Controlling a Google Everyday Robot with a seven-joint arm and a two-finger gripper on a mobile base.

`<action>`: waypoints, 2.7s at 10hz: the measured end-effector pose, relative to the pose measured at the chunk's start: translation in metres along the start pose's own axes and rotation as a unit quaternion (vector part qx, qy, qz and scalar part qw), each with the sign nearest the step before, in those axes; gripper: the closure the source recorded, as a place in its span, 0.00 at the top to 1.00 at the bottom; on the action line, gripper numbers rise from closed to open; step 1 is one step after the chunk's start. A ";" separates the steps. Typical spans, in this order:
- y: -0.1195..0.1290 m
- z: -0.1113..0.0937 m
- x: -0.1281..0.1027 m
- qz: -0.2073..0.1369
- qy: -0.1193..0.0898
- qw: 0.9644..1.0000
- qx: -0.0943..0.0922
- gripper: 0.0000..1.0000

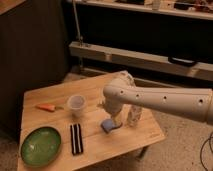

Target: Place the white sponge in the ceramic cup

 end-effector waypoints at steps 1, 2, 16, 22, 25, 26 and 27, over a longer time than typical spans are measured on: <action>0.005 0.015 0.006 -0.006 -0.003 1.000 -0.005 0.80; 0.007 0.025 0.009 -0.009 -0.005 1.000 -0.011 0.80; 0.024 0.101 -0.011 -0.043 -0.018 0.996 -0.081 0.49; 0.012 0.076 -0.035 -0.058 -0.046 0.996 -0.057 0.00; -0.009 0.012 -0.053 -0.073 -0.072 0.995 -0.023 0.00; -0.019 -0.018 -0.061 -0.077 -0.088 0.993 -0.011 0.00; -0.029 -0.043 -0.067 -0.080 -0.102 0.992 0.001 0.00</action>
